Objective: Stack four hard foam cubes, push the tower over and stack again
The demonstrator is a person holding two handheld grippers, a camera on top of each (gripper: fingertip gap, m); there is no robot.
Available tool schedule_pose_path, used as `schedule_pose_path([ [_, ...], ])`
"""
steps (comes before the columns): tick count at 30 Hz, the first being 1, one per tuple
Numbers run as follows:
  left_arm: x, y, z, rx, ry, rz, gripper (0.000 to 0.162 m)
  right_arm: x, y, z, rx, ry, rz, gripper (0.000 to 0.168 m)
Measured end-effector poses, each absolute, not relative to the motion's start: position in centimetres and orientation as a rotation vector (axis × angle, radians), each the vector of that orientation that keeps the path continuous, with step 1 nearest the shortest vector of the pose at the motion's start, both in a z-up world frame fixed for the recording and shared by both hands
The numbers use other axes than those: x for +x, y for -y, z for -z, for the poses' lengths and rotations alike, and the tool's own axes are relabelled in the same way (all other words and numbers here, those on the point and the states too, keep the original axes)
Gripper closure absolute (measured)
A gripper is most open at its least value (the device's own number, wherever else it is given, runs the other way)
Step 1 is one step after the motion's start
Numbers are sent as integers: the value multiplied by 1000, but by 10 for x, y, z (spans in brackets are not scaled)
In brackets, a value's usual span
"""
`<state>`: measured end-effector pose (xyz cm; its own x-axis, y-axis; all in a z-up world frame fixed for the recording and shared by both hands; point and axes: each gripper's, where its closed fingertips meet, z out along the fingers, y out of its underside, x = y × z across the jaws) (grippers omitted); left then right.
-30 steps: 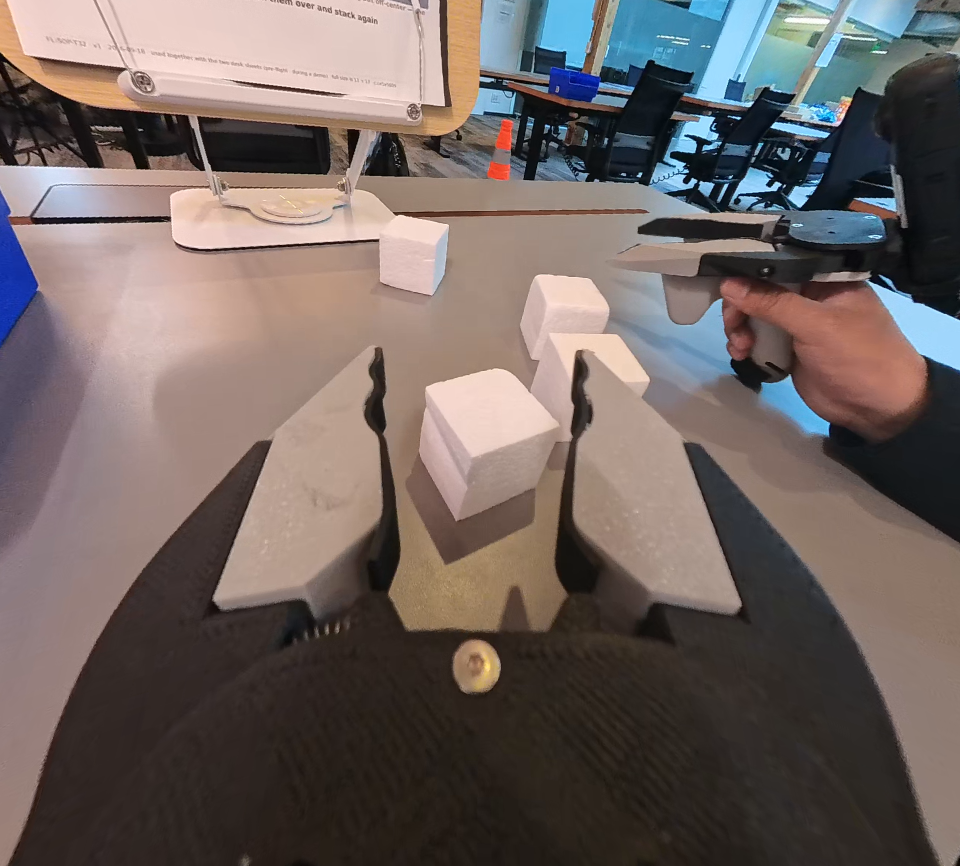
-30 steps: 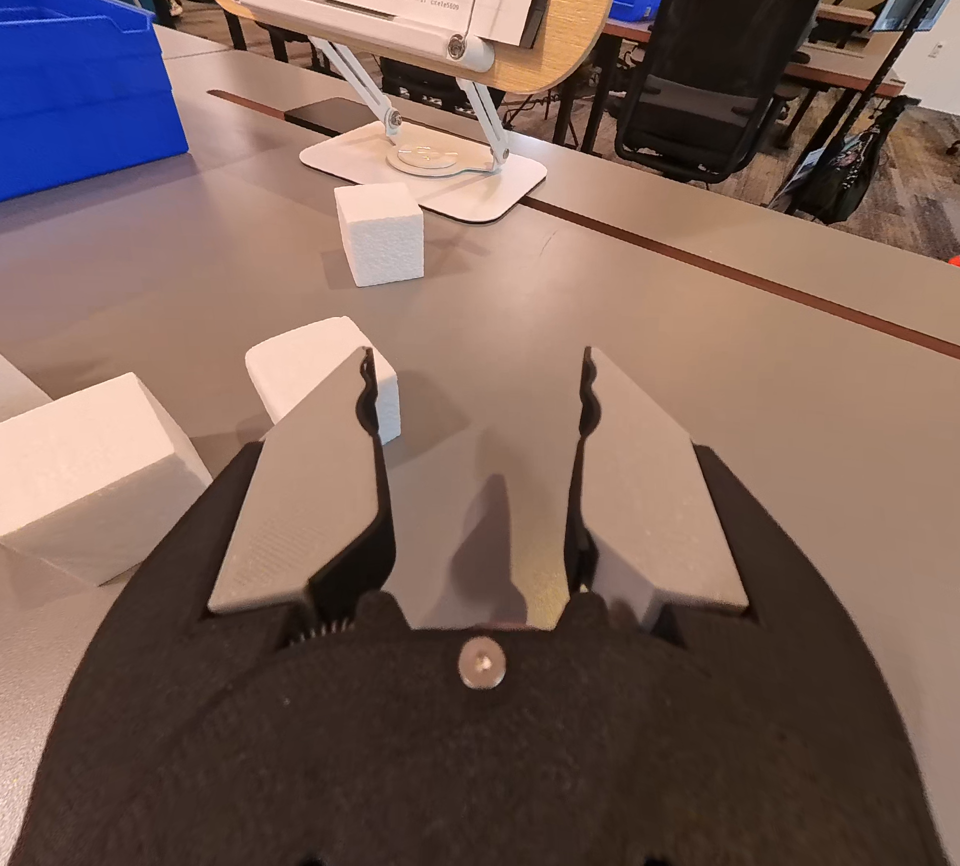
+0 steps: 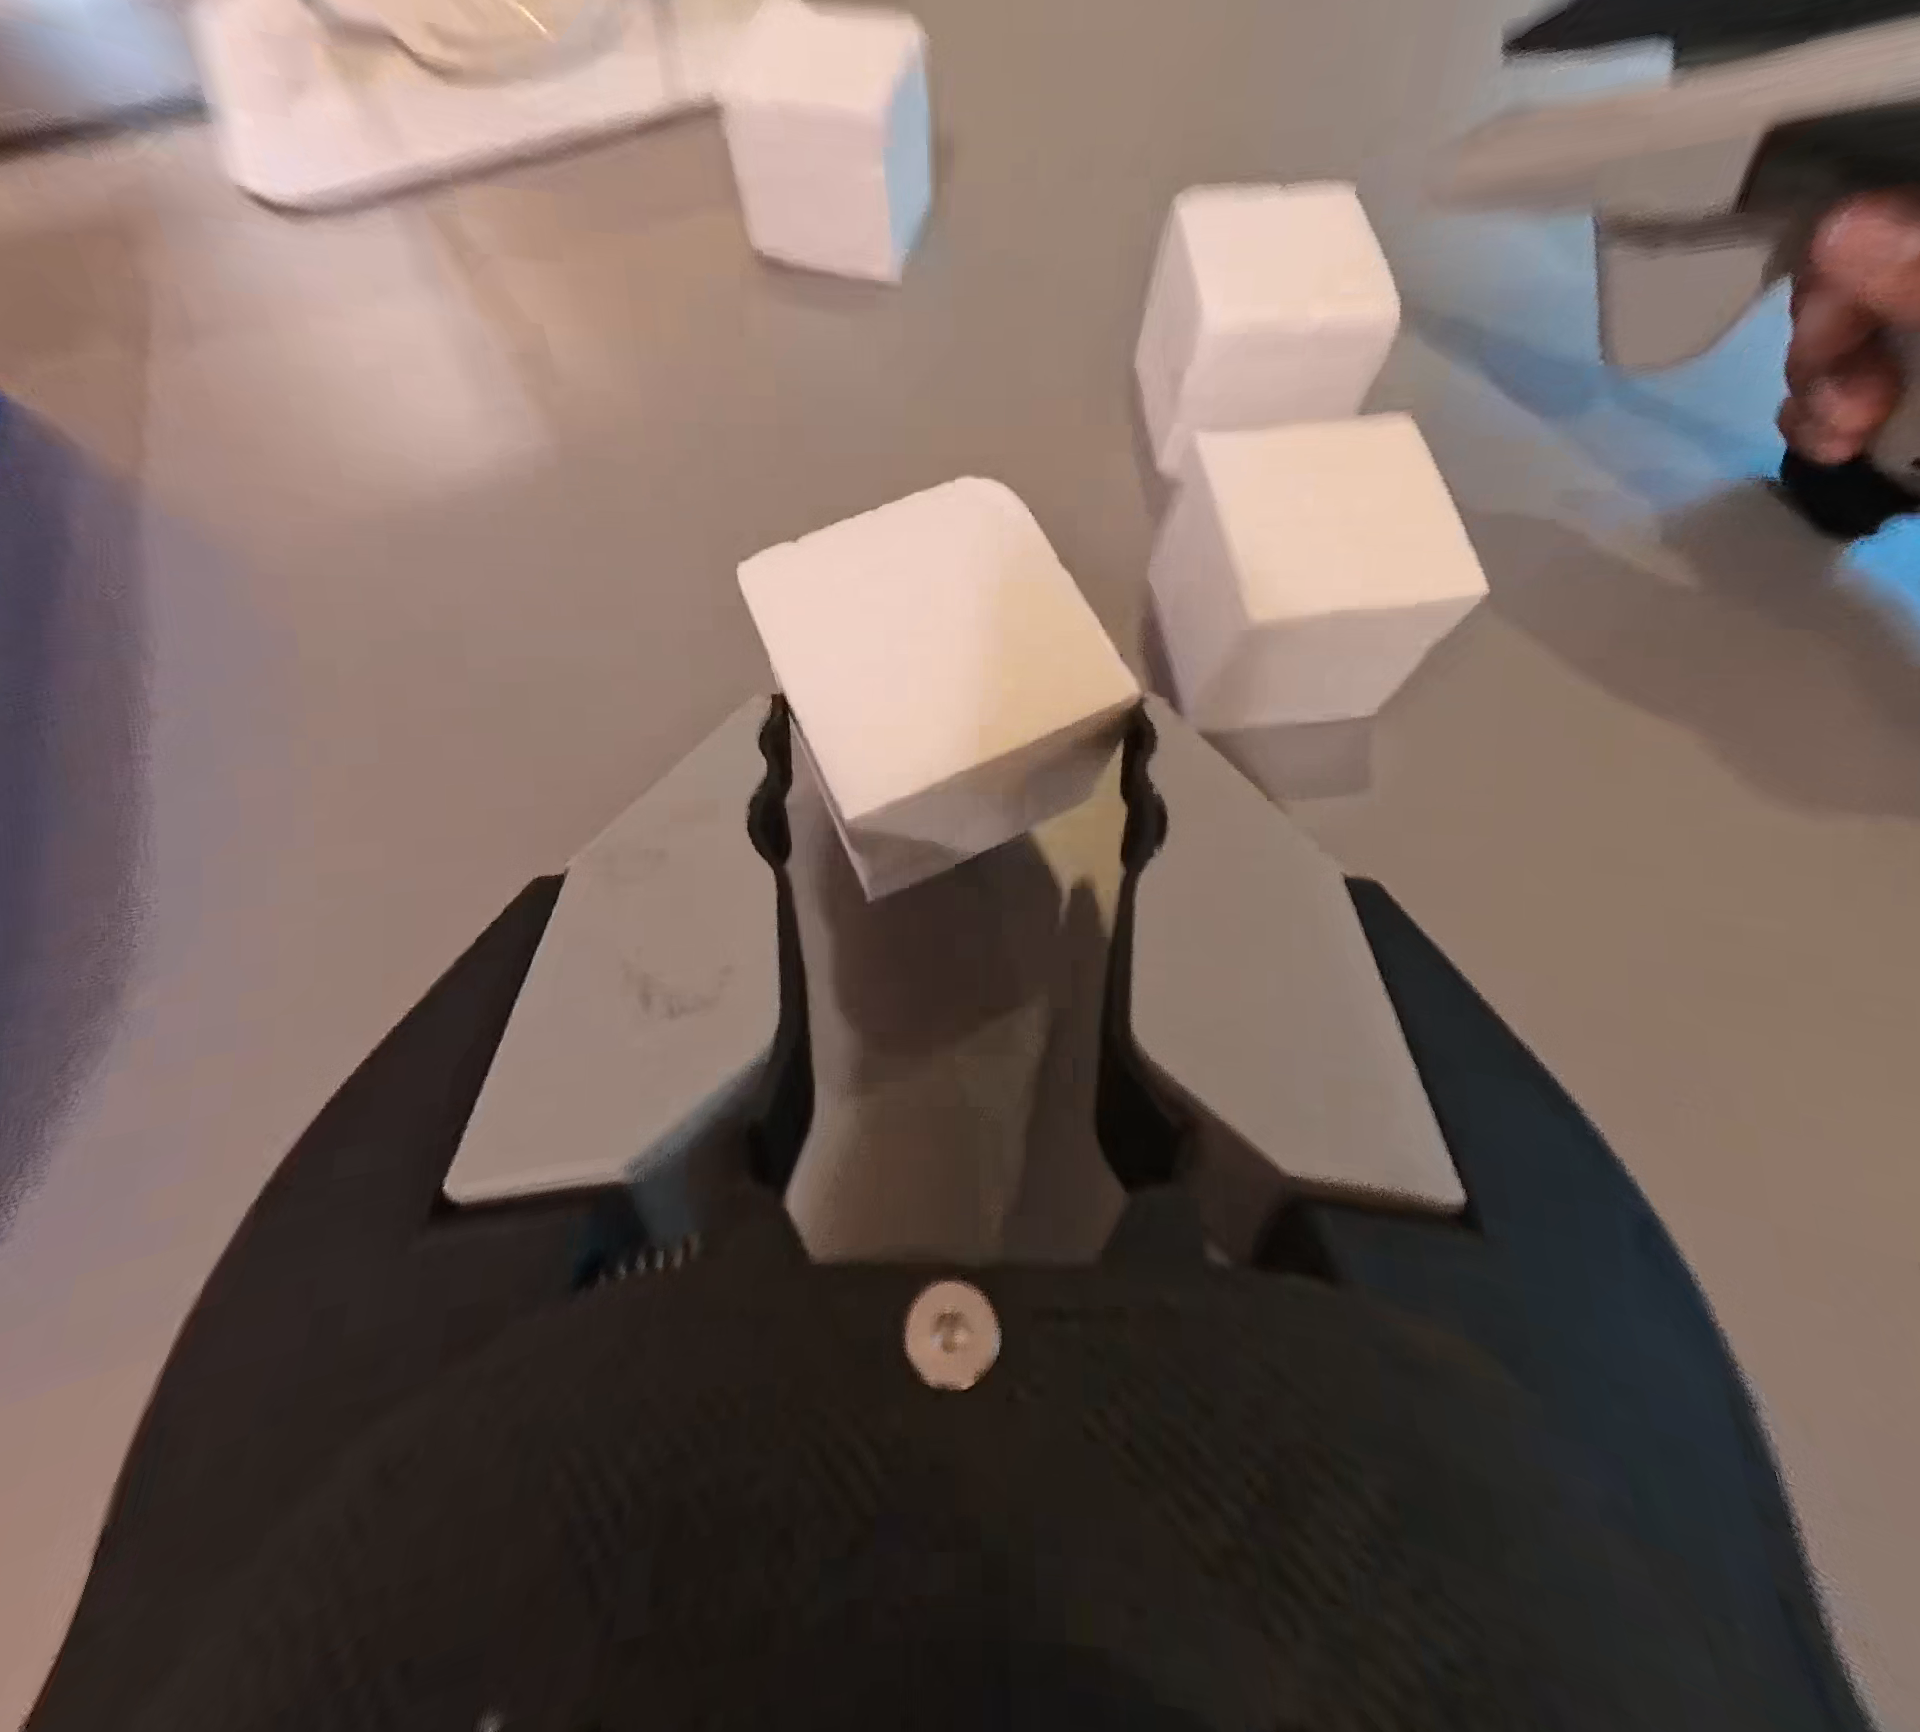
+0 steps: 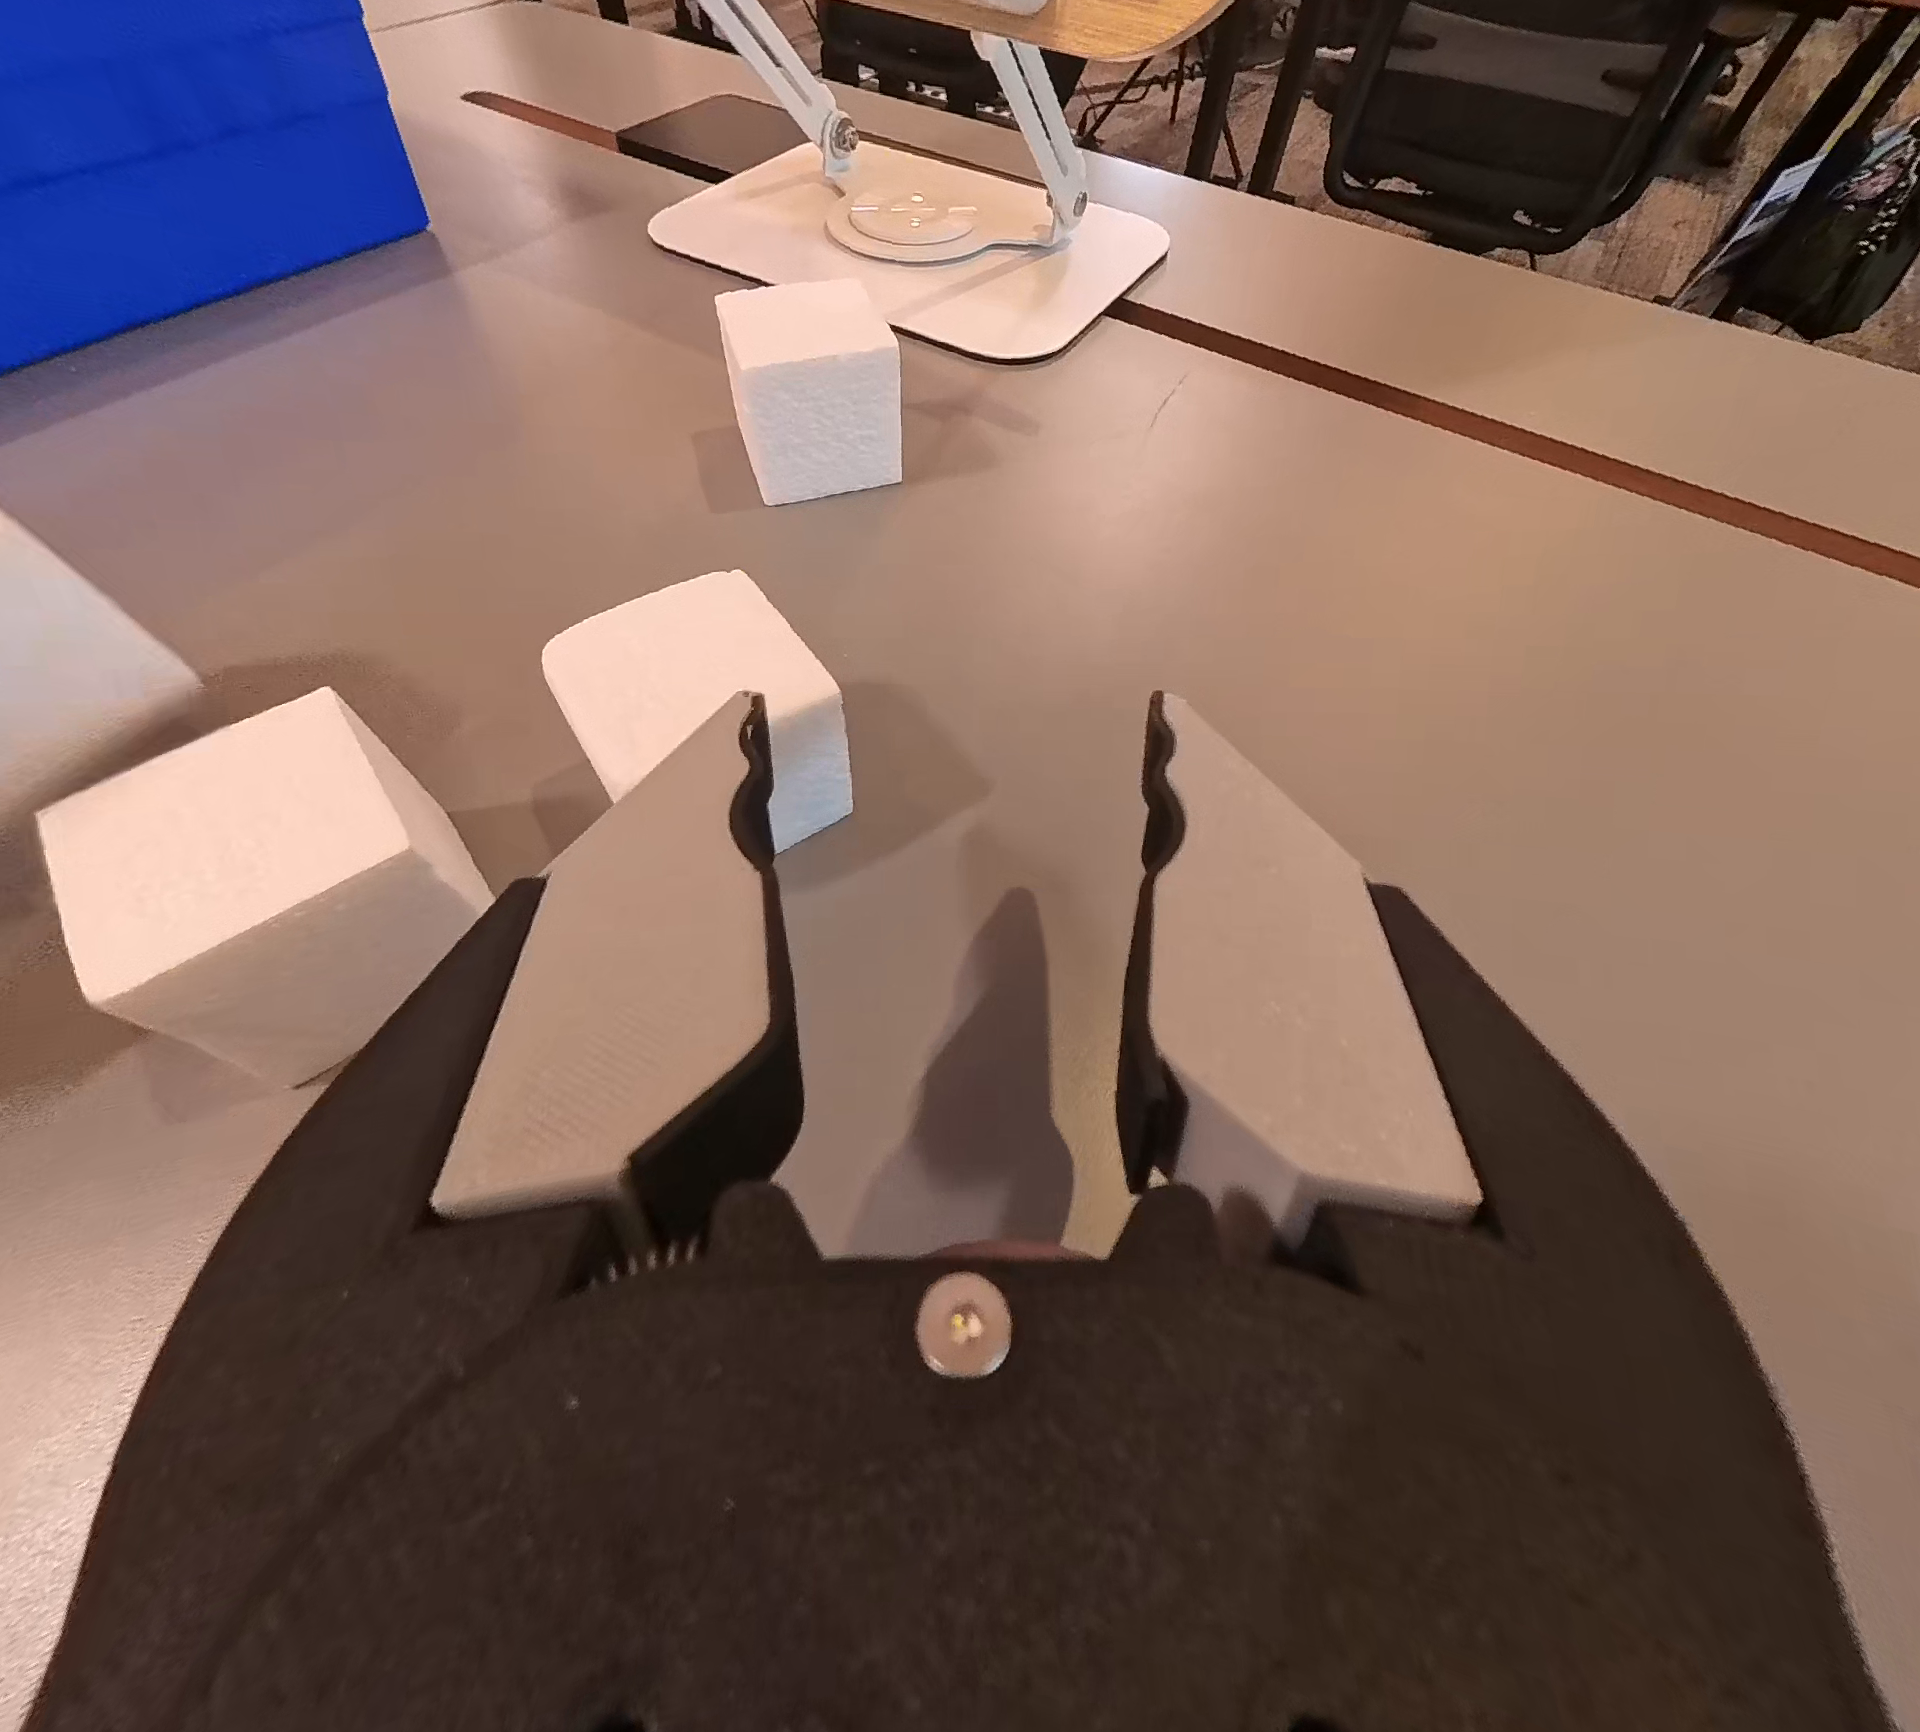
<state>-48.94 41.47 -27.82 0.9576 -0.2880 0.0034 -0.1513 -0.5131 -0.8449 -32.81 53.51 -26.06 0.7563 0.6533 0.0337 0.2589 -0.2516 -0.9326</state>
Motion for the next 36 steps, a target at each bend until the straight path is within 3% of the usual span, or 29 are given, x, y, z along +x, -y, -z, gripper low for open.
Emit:
schedule_pose_path([
  [7, -627, -427, 150, -1966, -120, -86, 99, -332, -533, 261, -1831, 728, -443, 99],
  [10, -690, -445, 131, -2013, -14, -85, 99, -333, -532, 261, -1826, 732, -442, 99],
  [16, -741, -460, 160, -2179, 150, 19, 88, -332, -533, 259, -1824, 724, -448, 99],
  [24, -590, -442, 147, -2053, -224, 176, 78, -332, -532, 259, -1819, 729, -443, 99],
  [28, -465, -427, 190, -2093, -468, 409, 78, -329, -533, 256, -1816, 708, -450, 99],
  [33, -401, -434, 261, -2215, -553, 341, 70, -321, -535, 249, -1807, 664, -477, 100],
  [35, -395, -437, 286, -2274, -581, 282, 78, -319, -536, 248, -1804, 658, -480, 100],
  [36, -398, -439, 297, -2305, -601, 227, 100, -318, -536, 247, -1802, 656, -481, 100],
])
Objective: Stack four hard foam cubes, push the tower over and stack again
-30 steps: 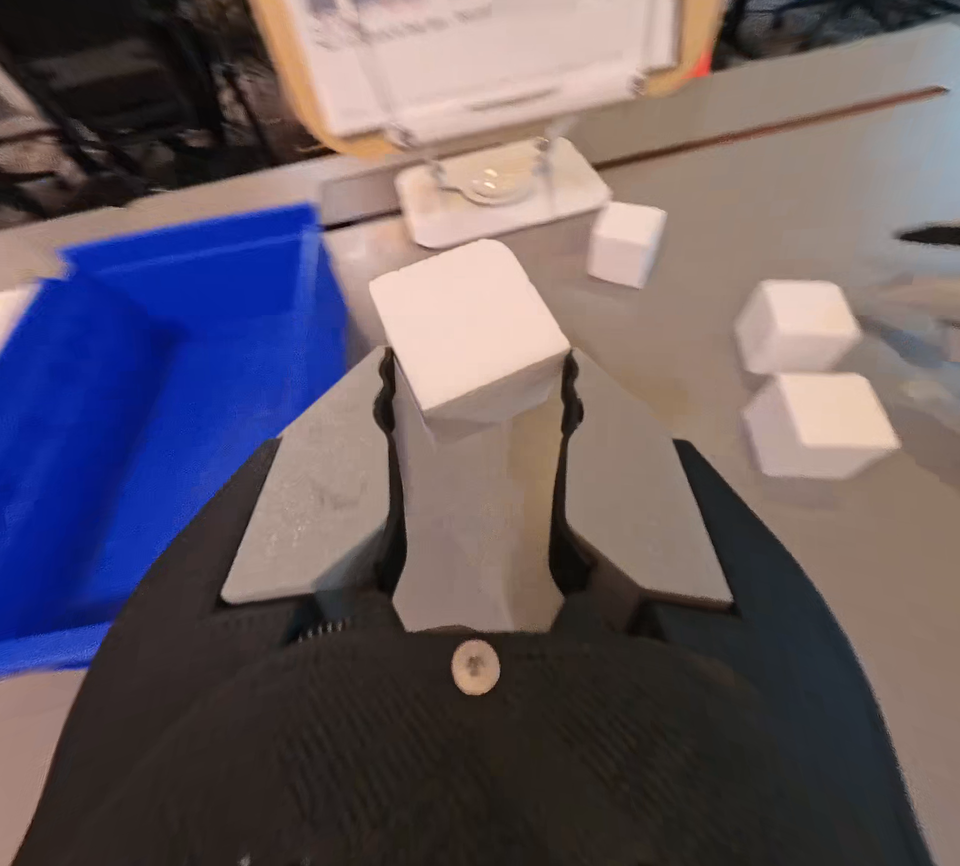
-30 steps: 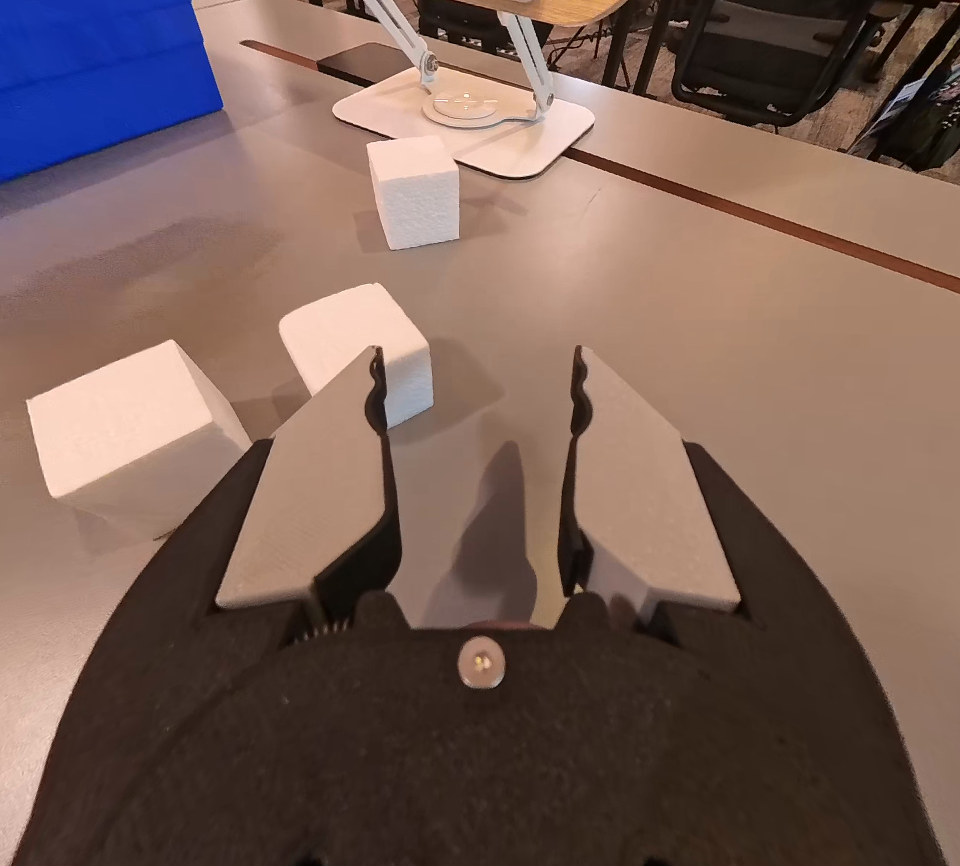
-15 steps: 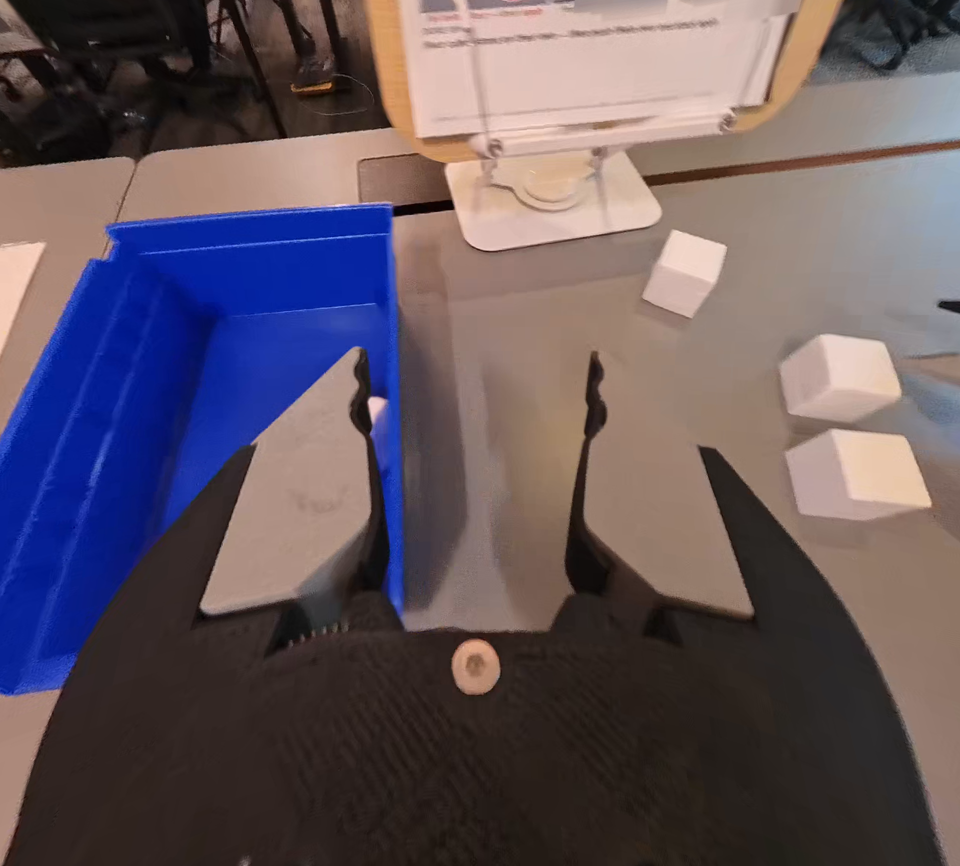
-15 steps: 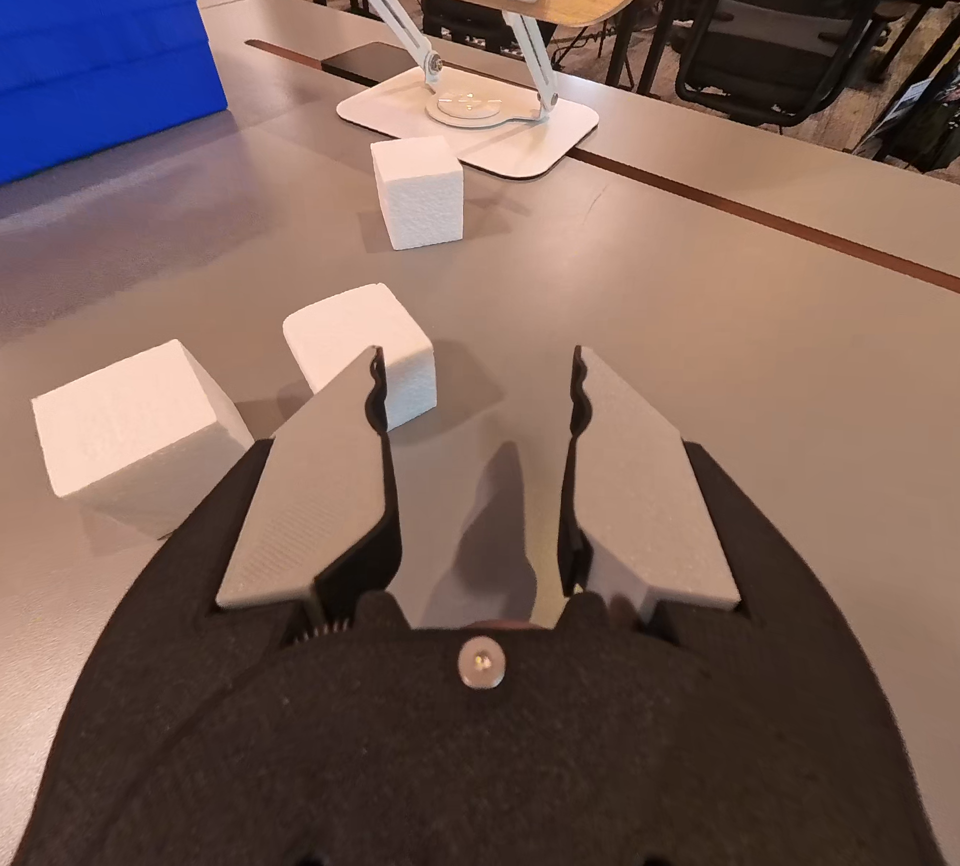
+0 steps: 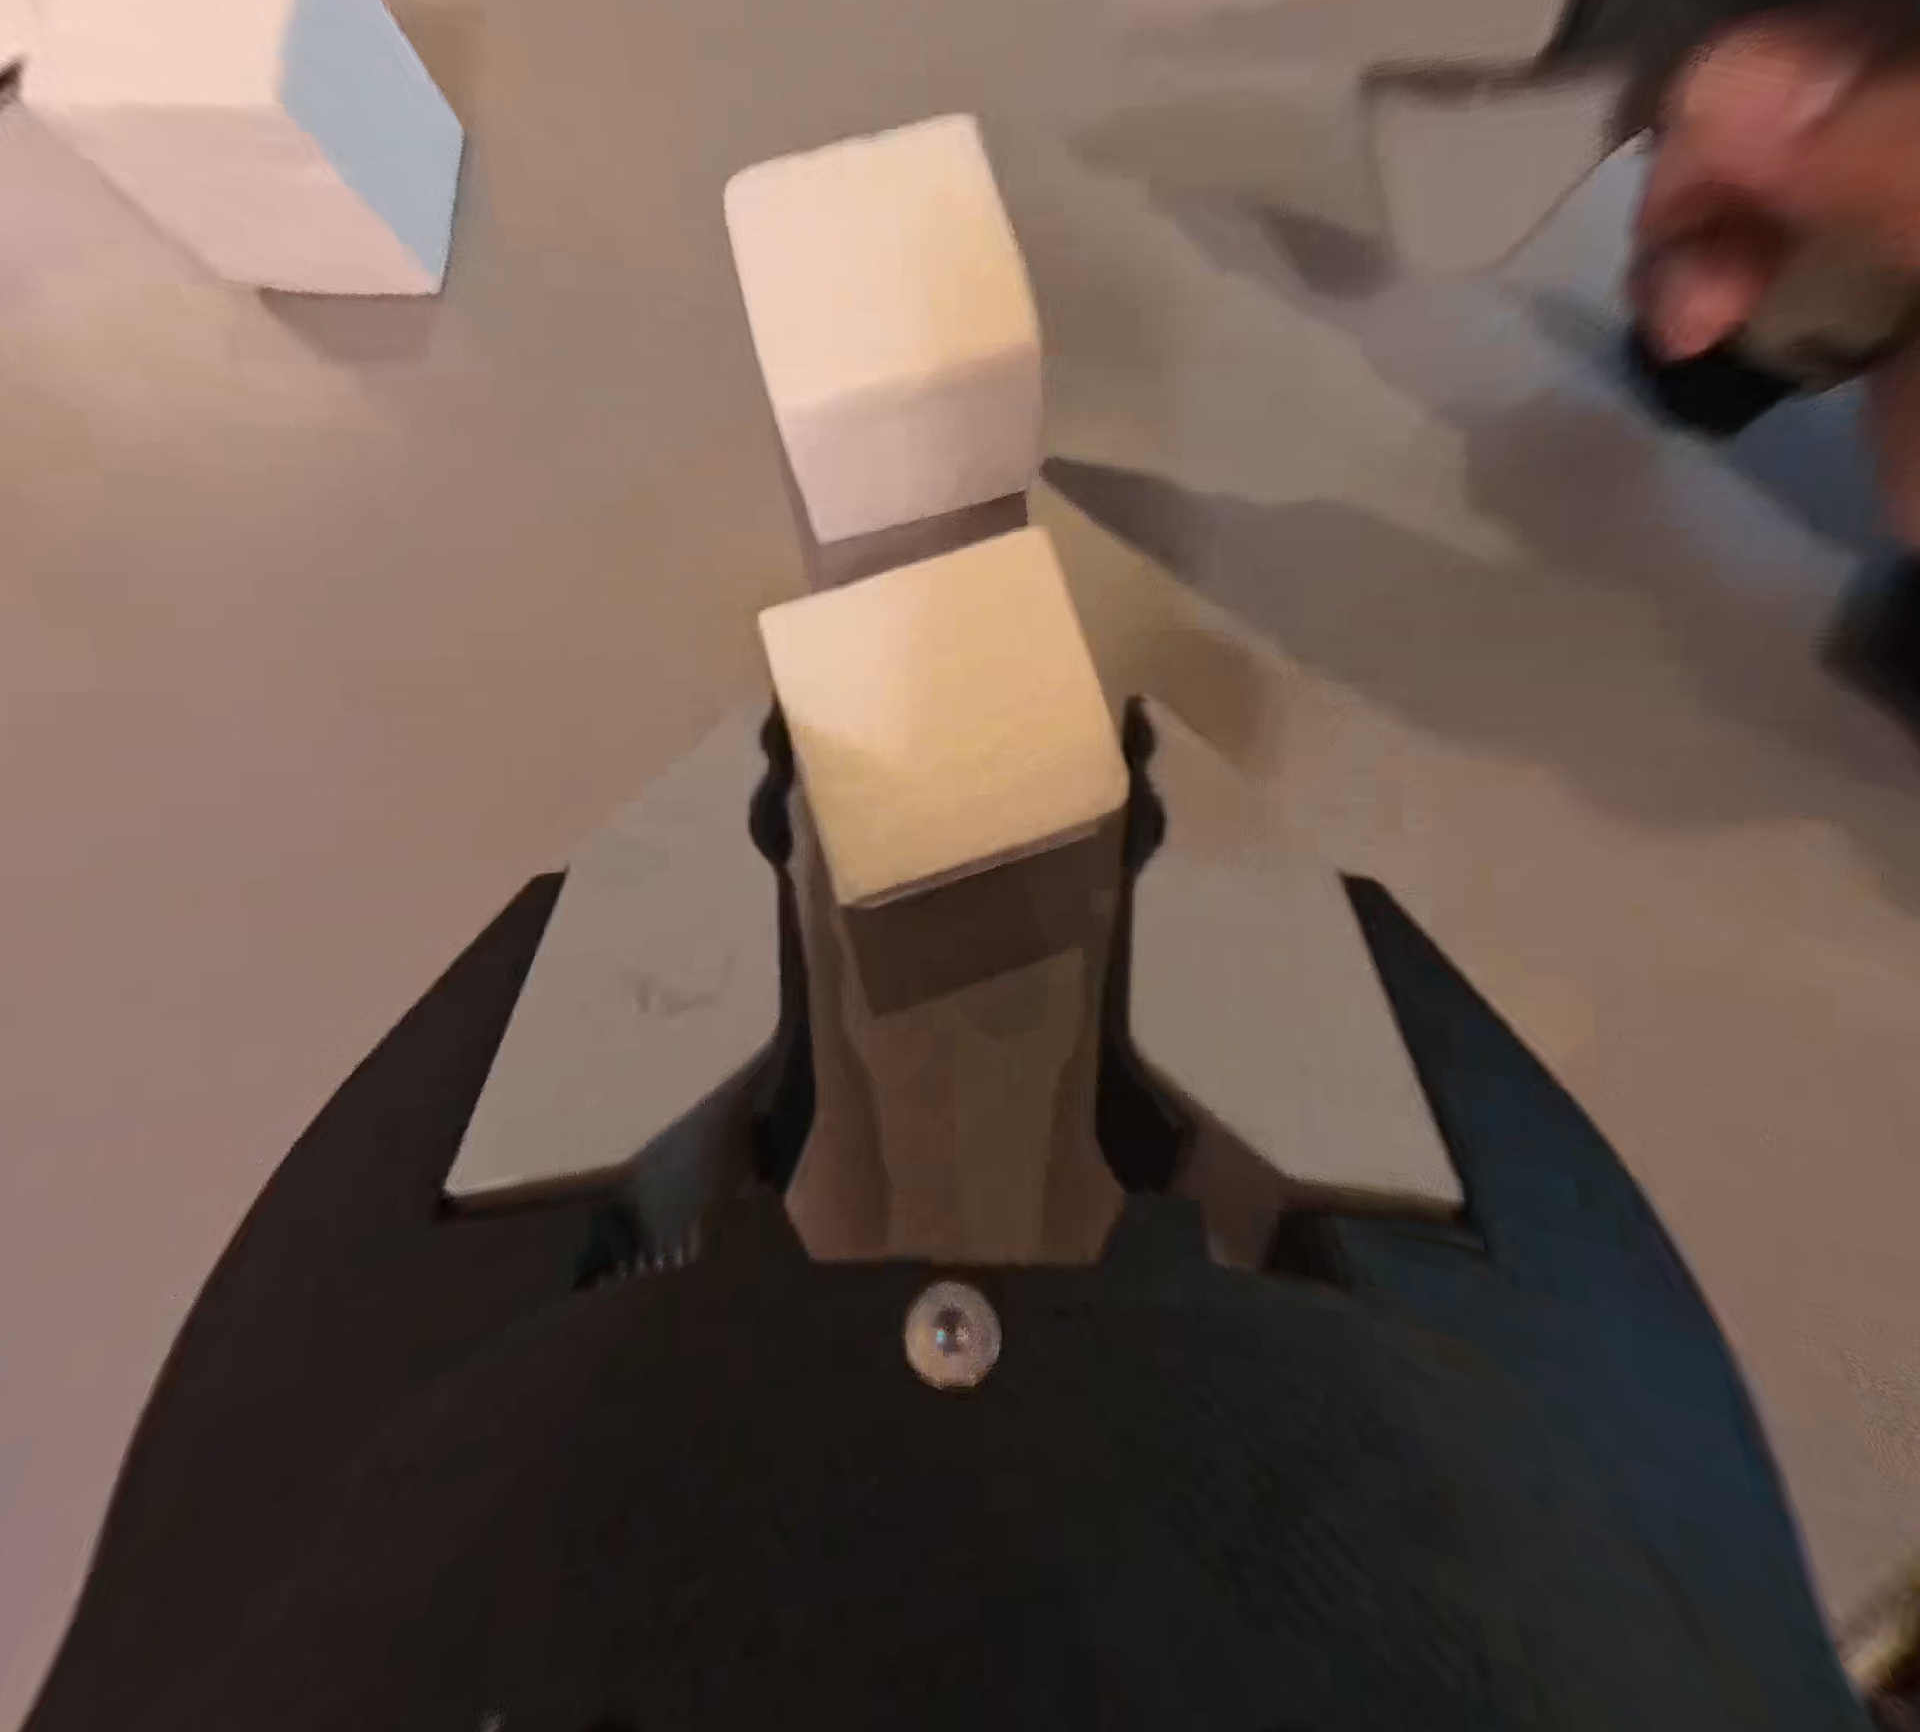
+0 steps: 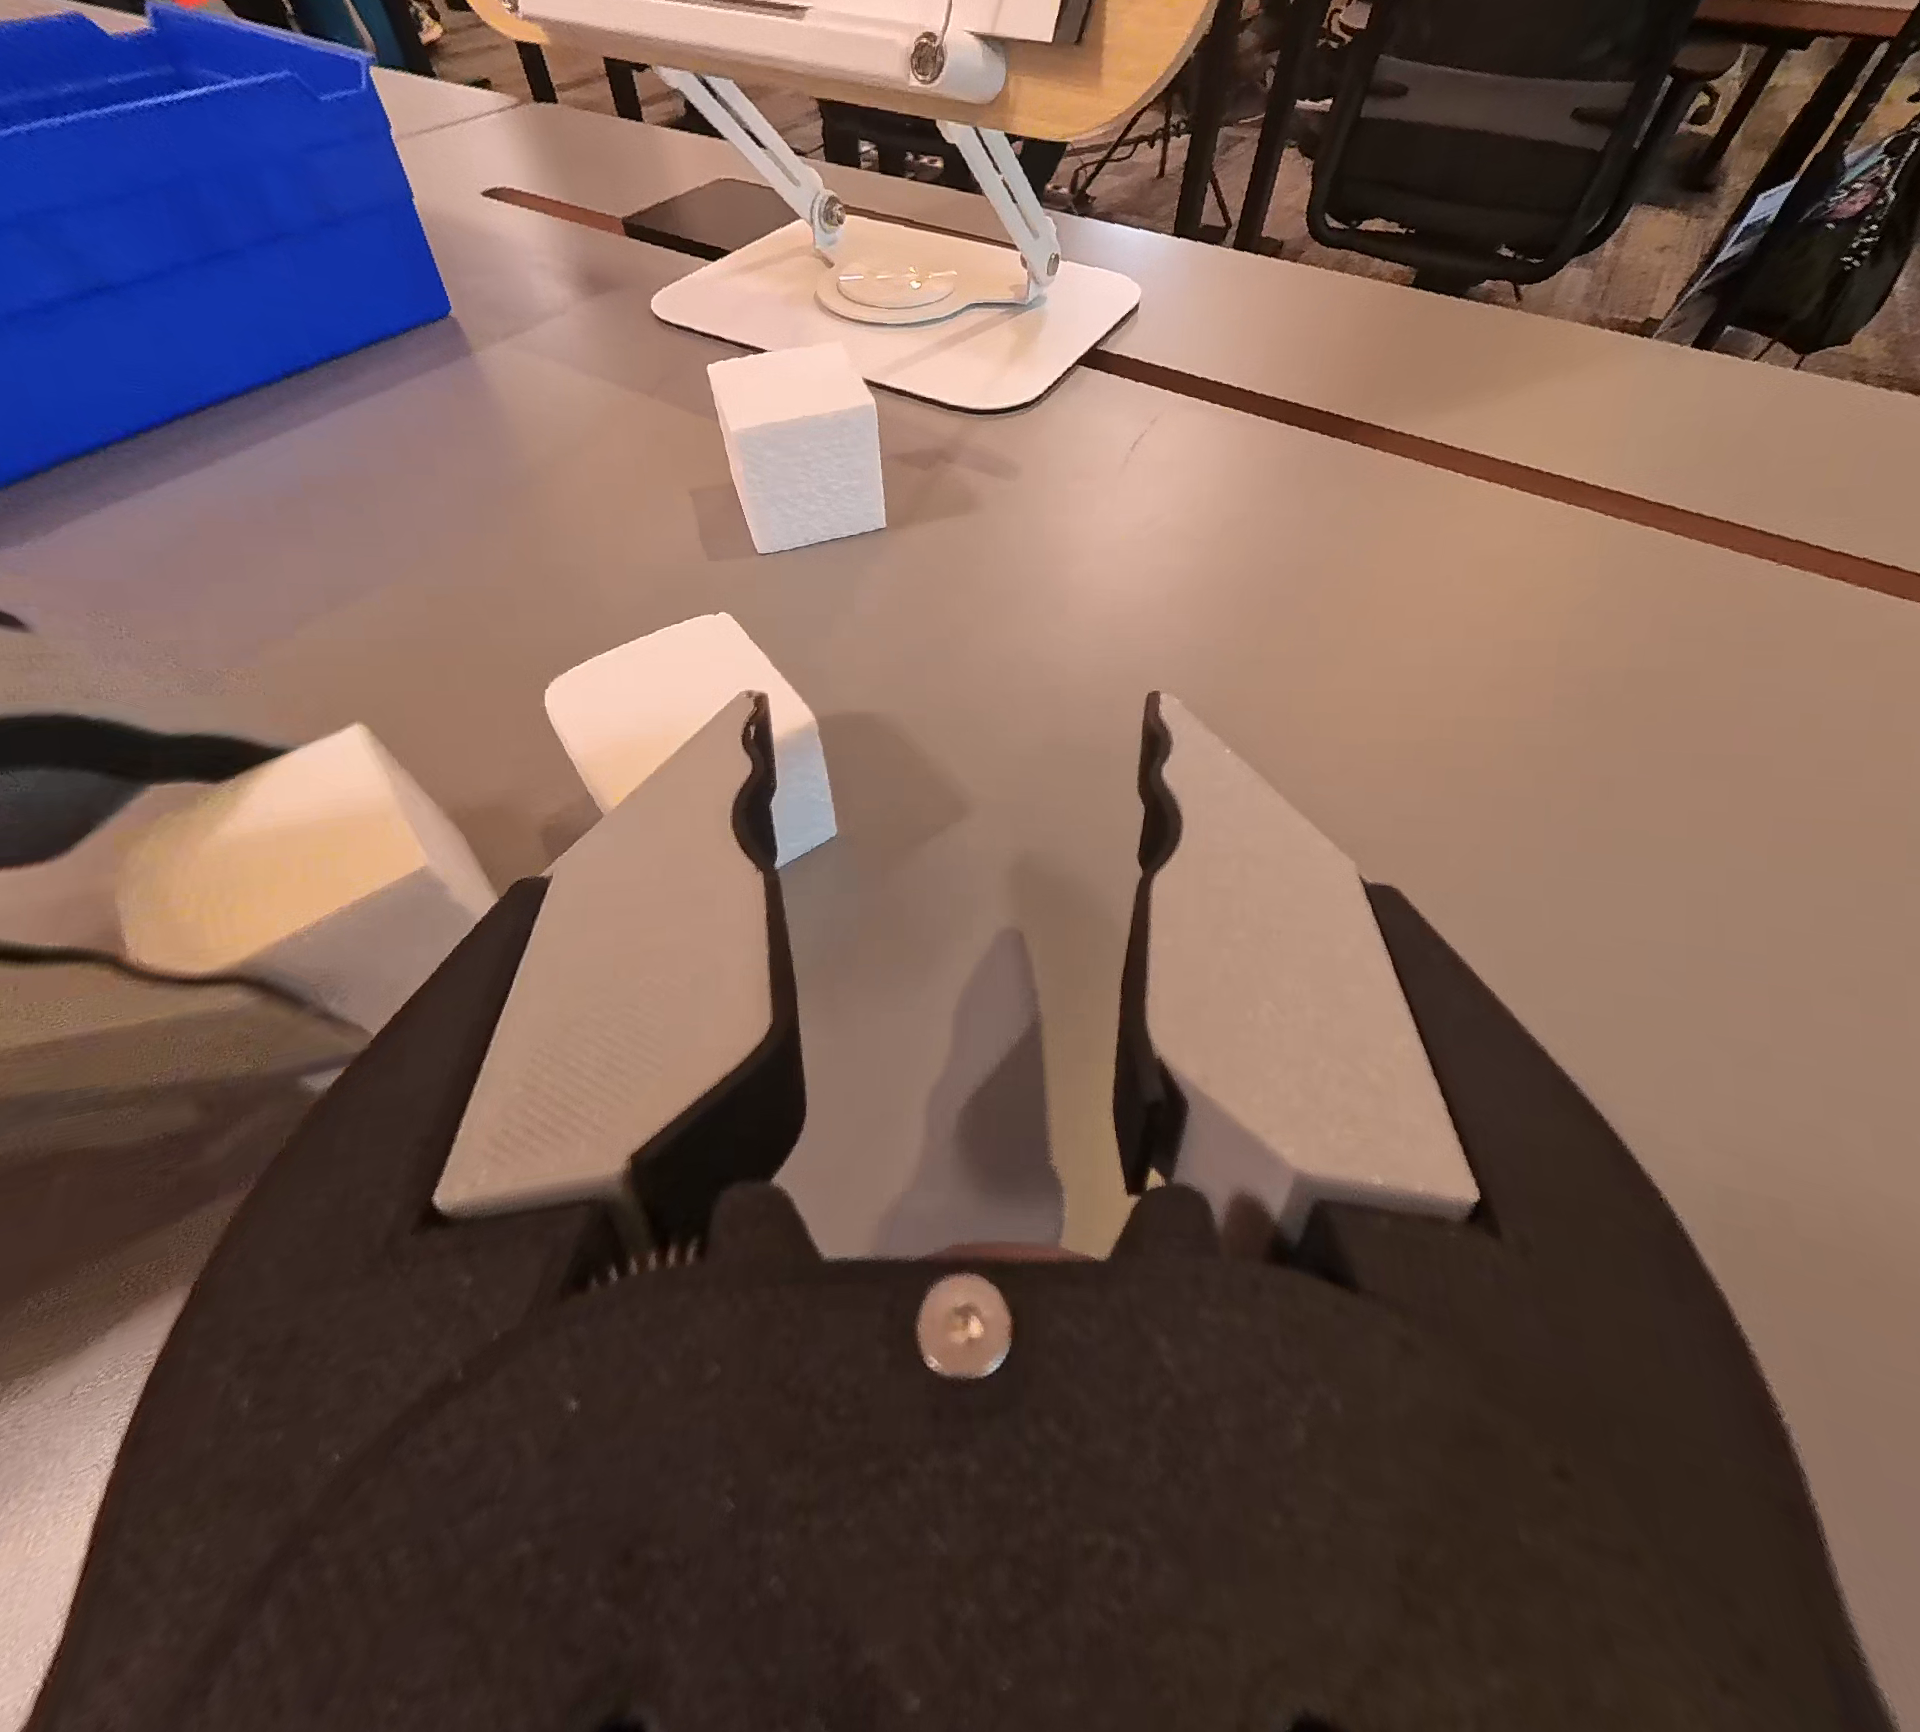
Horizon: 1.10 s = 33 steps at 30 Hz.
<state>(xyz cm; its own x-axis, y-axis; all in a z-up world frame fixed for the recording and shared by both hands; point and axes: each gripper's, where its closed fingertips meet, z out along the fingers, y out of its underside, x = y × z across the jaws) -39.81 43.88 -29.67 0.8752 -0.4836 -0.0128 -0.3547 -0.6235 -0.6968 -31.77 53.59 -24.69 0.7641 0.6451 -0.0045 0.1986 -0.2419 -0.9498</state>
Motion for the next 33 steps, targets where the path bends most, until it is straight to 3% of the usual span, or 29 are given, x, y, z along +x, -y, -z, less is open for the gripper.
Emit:
schedule_pose_path([
  [3, -422, -449, 286, -2282, -570, 145, 101, -316, -535, 244, -1797, 648, -492, 100],
  [10, -616, -469, 139, -2109, -171, -125, 100, -318, -534, 244, -1796, 656, -501, 100],
  [13, -701, -472, 143, -2202, 3, -113, 99, -319, -534, 244, -1793, 664, -491, 100],
  [15, -732, -470, 160, -2274, 100, -53, 80, -319, -534, 244, -1793, 665, -489, 100],
  [16, -736, -468, 163, -2276, 120, -30, 78, -318, -534, 245, -1793, 663, -488, 100],
  [20, -698, -472, 151, -2188, 19, 11, 76, -318, -535, 247, -1801, 661, -491, 100],
  [24, -575, -476, 162, -2189, -267, 207, 76, -317, -536, 248, -1803, 660, -480, 100],
  [29, -421, -475, 212, -2203, -549, 393, 75, -303, -542, 238, -1787, 590, -493, 100],
  [33, -378, -499, 258, -2261, -585, 267, 76, -293, -545, 236, -1792, 536, -540, 101],
])
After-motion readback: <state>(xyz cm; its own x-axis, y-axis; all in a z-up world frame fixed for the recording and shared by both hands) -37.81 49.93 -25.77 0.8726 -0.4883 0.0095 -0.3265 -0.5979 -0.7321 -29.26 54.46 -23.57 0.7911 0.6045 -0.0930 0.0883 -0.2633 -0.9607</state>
